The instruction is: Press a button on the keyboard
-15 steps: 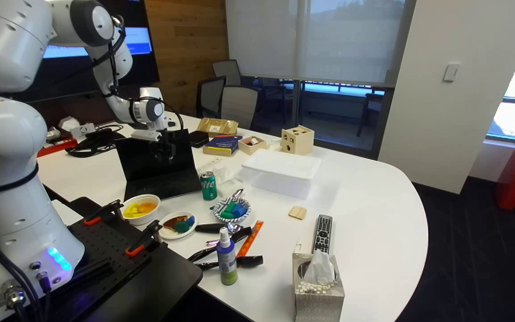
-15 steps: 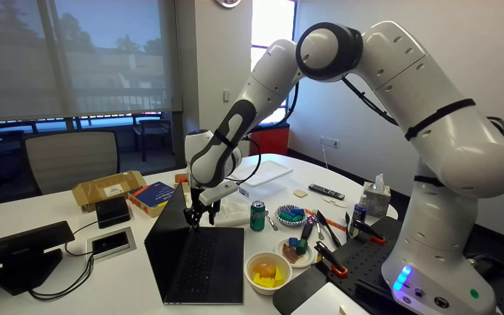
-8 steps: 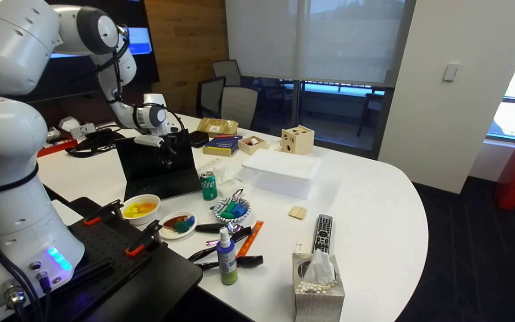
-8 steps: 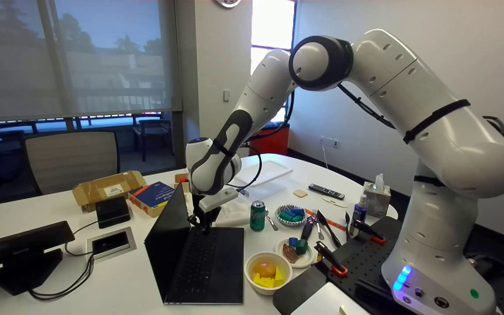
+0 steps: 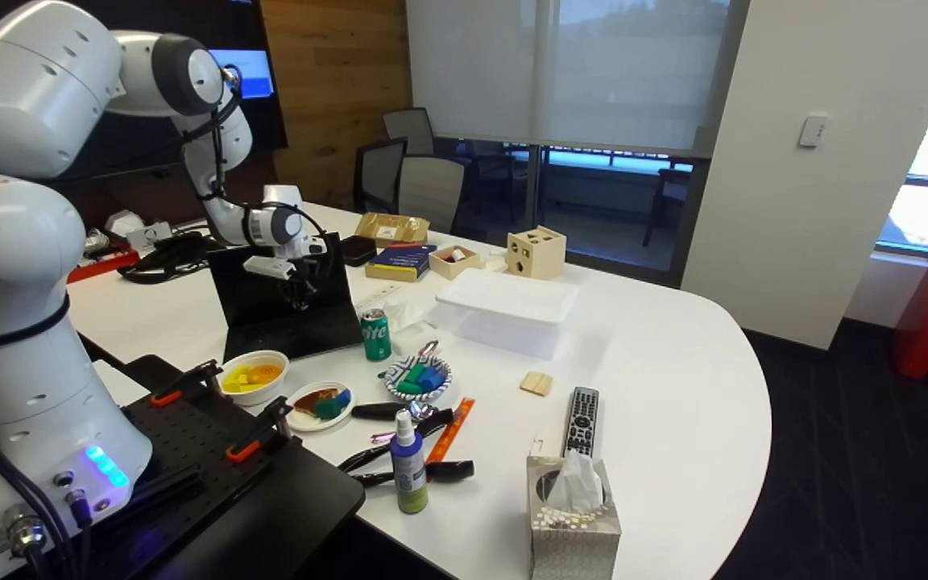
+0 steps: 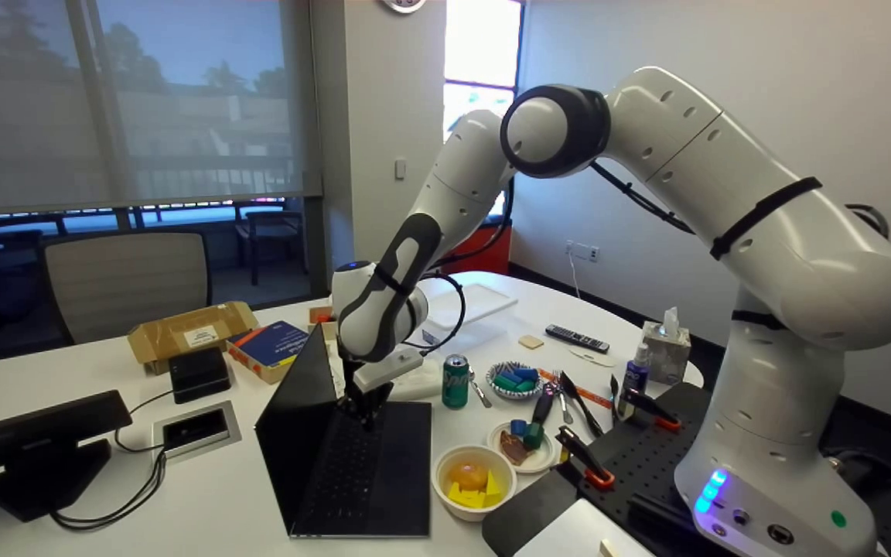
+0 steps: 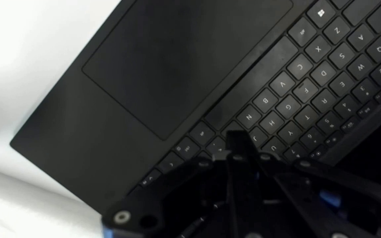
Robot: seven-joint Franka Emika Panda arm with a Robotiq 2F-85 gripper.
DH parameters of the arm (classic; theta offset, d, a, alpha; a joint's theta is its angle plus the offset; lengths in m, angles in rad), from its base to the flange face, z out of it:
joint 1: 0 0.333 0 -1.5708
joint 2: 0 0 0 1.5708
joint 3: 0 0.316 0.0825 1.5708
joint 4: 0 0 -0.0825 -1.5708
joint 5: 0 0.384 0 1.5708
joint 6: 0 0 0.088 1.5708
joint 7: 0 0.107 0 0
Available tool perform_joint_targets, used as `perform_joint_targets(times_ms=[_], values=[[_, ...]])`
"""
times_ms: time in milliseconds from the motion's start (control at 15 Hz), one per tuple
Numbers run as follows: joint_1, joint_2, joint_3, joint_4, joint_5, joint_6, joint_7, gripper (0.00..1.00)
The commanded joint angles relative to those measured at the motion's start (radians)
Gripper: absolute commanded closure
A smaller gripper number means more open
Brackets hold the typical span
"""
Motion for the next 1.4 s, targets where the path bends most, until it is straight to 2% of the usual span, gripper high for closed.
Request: perform_joint_targets(times_ms=[0,800,1067,1333], values=[[0.001,0.032,0.002,0.028,0.032,0.018,0.01,1.0],[-0.022,0.138,0.02,0.124,0.082,0.0,-0.014,1.0],[-0.024,0.129,0.019,0.114,0.098,0.0,-0.006,1.0],[-0.03,0.066,0.018,0.048,0.113,0.008,0.006,1.0]])
